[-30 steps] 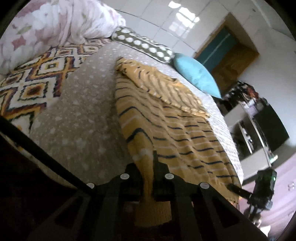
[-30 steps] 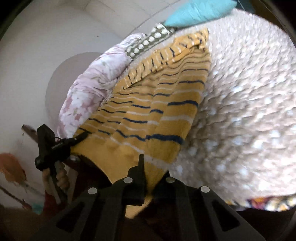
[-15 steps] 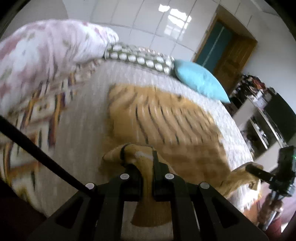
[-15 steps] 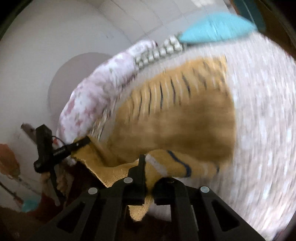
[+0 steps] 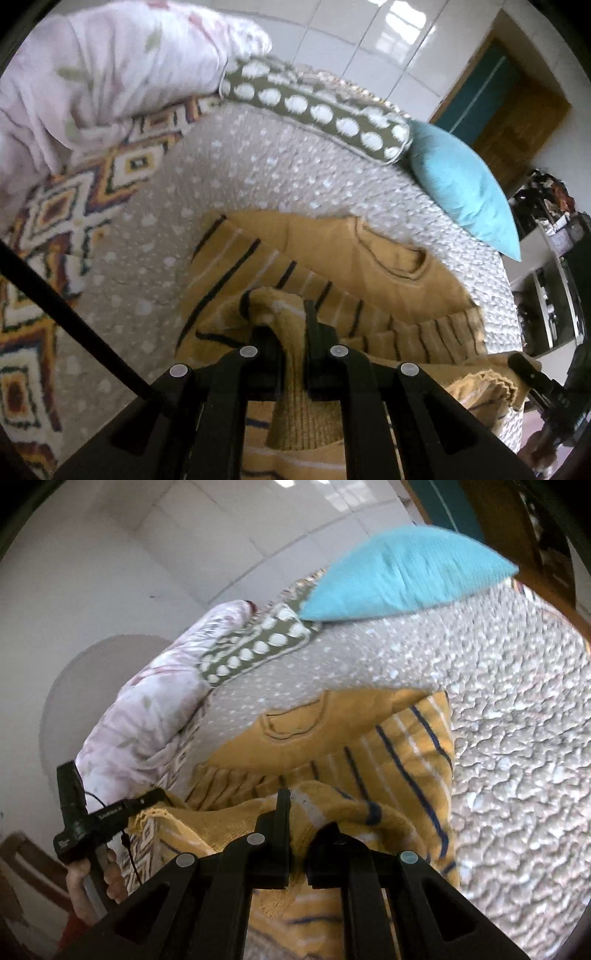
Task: Fold small clothes
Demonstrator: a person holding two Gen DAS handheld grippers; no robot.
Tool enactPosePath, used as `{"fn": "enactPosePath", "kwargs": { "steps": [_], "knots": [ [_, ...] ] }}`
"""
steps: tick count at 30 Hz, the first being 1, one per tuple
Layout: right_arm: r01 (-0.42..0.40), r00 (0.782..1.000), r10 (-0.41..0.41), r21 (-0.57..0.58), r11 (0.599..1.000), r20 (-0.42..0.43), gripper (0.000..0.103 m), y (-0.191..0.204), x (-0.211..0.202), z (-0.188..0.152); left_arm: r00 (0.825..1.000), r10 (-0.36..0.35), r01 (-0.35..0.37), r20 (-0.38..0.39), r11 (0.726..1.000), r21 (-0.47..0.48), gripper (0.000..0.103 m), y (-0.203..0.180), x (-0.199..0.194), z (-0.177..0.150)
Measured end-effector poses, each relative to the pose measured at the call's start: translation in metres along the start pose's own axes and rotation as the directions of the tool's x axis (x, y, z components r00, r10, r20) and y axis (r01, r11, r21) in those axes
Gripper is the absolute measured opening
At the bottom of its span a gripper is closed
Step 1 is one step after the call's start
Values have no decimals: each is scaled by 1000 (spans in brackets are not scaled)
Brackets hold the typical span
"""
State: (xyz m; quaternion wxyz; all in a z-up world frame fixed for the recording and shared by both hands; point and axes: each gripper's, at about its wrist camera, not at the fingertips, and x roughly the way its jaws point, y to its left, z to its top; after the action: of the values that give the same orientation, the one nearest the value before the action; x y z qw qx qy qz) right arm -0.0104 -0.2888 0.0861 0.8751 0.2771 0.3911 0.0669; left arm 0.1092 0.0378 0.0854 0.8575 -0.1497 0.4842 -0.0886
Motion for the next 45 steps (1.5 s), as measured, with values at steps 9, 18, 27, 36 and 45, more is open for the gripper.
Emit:
{"fn": "enactPosePath", "kwargs": {
  "steps": [9, 18, 27, 36, 45],
  "knots": [
    [-24, 999, 34, 232, 972, -39, 49, -53, 69, 45, 985, -166, 156, -36, 968, -197, 25, 27, 48, 34],
    [42, 999, -35, 230, 972, -35, 58, -68, 98, 73, 982, -183, 189, 49, 937, -294, 63, 55, 56, 57],
    [96, 995, -93, 98, 991, -30, 68, -74, 22, 51, 996, -92, 91, -8, 992, -85, 69, 65, 13, 15],
    [121, 988, -113, 75, 990, -104, 71, -95, -12, -54, 986, -105, 110, -130, 993, 34, 75, 83, 10, -68],
    [167, 982, -162, 38, 985, -99, 6, -91, -45, -61, 992, 73, -58, -105, 988, 144, 9, 75, -29, -62]
  ]
}}
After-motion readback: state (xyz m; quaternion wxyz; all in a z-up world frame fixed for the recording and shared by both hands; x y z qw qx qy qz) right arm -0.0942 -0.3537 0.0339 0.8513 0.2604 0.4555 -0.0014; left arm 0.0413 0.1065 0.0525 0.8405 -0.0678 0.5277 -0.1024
